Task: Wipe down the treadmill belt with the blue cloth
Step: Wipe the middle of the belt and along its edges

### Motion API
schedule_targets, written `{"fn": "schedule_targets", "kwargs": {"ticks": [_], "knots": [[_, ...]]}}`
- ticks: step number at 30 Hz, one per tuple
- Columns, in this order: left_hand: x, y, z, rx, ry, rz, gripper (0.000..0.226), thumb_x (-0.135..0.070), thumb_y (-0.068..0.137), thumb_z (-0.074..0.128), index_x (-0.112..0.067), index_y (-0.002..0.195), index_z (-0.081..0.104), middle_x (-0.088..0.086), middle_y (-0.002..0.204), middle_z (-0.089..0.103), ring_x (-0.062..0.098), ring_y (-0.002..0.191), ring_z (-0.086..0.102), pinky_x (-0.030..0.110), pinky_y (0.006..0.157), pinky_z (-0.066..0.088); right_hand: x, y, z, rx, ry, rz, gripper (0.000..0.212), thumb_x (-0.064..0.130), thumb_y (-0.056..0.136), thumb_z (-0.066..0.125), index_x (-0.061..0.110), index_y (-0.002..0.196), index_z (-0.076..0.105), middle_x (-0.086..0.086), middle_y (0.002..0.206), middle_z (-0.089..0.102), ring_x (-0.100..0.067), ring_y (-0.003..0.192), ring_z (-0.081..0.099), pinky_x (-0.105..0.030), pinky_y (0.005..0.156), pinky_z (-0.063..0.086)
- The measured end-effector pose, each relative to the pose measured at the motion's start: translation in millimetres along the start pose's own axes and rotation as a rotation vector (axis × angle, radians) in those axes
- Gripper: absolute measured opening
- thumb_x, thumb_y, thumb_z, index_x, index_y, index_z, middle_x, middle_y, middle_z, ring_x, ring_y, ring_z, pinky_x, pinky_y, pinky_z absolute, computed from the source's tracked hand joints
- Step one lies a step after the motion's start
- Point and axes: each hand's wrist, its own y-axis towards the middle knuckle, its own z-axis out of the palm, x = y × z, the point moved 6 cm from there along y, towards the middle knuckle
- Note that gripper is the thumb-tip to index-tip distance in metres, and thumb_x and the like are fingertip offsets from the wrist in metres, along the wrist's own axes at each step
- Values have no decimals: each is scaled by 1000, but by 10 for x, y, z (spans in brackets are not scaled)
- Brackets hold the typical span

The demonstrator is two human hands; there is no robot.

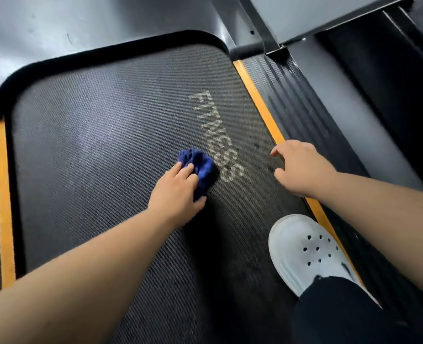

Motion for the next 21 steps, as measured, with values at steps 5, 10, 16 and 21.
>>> {"fn": "schedule_targets", "kwargs": {"ticks": [5, 10, 16, 21], "knots": [[104, 202, 72, -112, 85, -97, 63, -47, 86, 48, -30, 145, 32, 19, 153, 22, 45, 140, 16, 60, 107, 24, -245, -67, 258, 61, -54, 138, 73, 24, 92, 50, 25, 151, 6, 0, 160, -5, -29, 145, 7, -49, 107, 31], [-317, -60, 329, -184, 101, 104, 44, -23, 81, 54, -3, 118, 60, 24, 121, 58, 39, 94, 56, 44, 83, 46, -380, -149, 452, 166, -136, 151, 78, 23, 93, 50, 21, 151, -2, 3, 159, -10, -25, 146, 3, -46, 110, 29], [-360, 77, 249, -177, -5, 258, 47, -23, 80, 36, -12, 114, 66, 11, 115, 61, 36, 85, 56, 46, 67, 52, -401, -143, 483, 200, -144, 130, 79, 25, 94, 50, 21, 151, -4, 6, 158, -15, -22, 147, -5, -47, 111, 29], [22, 887, -101, -255, -55, -181, 31, -19, 90, 46, -15, 115, 63, 5, 130, 49, 34, 113, 41, 42, 85, 39, -404, -120, 513, 153, -130, 131, 78, 26, 92, 50, 22, 151, -1, 4, 159, -14, -24, 147, -5, -50, 114, 24]]}}
